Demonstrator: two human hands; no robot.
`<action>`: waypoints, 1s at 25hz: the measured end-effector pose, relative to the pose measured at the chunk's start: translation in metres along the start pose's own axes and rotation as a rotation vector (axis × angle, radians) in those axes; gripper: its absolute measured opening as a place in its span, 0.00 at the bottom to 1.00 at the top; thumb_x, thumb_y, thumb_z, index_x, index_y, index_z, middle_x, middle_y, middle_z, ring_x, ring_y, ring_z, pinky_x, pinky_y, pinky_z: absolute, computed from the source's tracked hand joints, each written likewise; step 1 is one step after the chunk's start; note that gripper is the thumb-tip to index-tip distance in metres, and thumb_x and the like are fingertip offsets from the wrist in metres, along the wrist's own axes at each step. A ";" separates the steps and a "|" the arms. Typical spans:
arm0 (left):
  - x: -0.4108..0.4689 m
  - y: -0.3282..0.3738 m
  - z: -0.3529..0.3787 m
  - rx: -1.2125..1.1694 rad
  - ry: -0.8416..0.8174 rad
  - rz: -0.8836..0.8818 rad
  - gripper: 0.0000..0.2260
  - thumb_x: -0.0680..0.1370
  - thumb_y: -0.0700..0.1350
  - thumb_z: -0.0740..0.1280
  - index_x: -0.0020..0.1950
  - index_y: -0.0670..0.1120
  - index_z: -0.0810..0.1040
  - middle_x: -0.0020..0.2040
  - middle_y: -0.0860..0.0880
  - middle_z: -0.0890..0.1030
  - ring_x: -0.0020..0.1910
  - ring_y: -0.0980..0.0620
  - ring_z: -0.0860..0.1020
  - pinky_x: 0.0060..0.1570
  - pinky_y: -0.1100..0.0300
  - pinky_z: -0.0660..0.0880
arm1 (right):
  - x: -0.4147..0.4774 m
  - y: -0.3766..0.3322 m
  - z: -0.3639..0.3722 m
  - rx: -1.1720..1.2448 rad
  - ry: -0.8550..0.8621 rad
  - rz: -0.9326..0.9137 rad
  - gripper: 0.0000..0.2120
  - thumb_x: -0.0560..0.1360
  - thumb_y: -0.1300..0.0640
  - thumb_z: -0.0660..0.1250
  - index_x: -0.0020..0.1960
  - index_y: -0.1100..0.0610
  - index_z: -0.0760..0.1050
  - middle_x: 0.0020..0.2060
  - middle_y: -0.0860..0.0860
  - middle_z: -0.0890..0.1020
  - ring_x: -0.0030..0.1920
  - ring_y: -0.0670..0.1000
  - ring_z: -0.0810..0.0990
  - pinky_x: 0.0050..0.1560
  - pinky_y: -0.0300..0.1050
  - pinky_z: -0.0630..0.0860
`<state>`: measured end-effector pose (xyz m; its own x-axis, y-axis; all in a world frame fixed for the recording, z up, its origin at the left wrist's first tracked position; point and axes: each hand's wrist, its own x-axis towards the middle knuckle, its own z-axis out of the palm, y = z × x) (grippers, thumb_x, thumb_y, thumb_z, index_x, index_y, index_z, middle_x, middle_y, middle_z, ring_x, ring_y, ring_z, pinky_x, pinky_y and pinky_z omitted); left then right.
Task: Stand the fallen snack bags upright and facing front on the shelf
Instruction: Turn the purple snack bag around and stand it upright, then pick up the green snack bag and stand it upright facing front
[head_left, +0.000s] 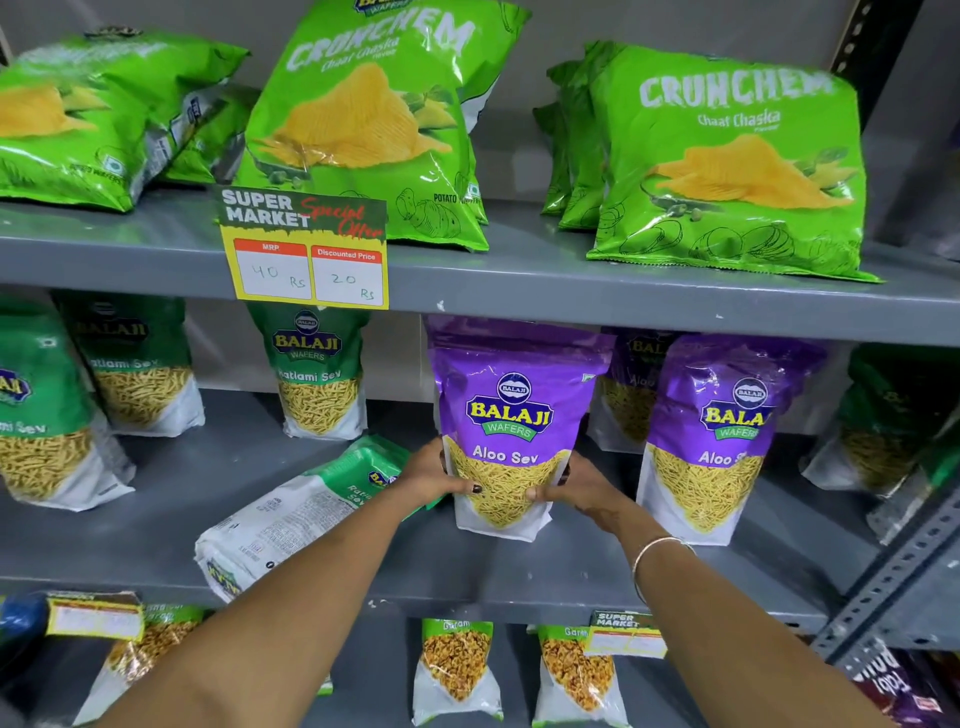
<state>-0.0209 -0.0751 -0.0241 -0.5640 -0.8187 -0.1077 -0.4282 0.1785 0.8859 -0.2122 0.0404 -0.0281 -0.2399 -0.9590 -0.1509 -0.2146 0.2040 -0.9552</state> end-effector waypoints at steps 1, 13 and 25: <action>-0.002 0.000 -0.001 0.031 0.000 -0.004 0.27 0.64 0.35 0.75 0.61 0.39 0.71 0.59 0.40 0.79 0.57 0.46 0.78 0.60 0.52 0.74 | 0.000 -0.002 -0.001 -0.037 -0.051 0.045 0.22 0.66 0.71 0.72 0.58 0.60 0.73 0.47 0.52 0.83 0.42 0.44 0.84 0.46 0.38 0.82; -0.041 -0.054 -0.140 0.395 0.239 -0.153 0.14 0.74 0.43 0.67 0.58 0.38 0.76 0.59 0.38 0.77 0.62 0.41 0.75 0.56 0.55 0.71 | 0.016 -0.063 0.085 -0.353 -0.373 0.800 0.18 0.66 0.57 0.73 0.30 0.66 0.67 0.16 0.60 0.74 0.17 0.58 0.77 0.21 0.45 0.78; -0.035 -0.147 -0.212 -0.231 -0.474 -0.465 0.12 0.75 0.51 0.66 0.36 0.45 0.75 0.21 0.51 0.76 0.19 0.55 0.72 0.26 0.63 0.73 | 0.014 -0.047 0.261 0.562 0.175 0.494 0.03 0.73 0.58 0.67 0.42 0.56 0.77 0.27 0.52 0.84 0.30 0.52 0.84 0.31 0.50 0.81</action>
<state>0.2114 -0.1882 -0.0548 -0.6286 -0.4462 -0.6370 -0.5680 -0.2960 0.7680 0.0414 -0.0339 -0.0515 -0.3395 -0.7277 -0.5960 0.4590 0.4249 -0.7803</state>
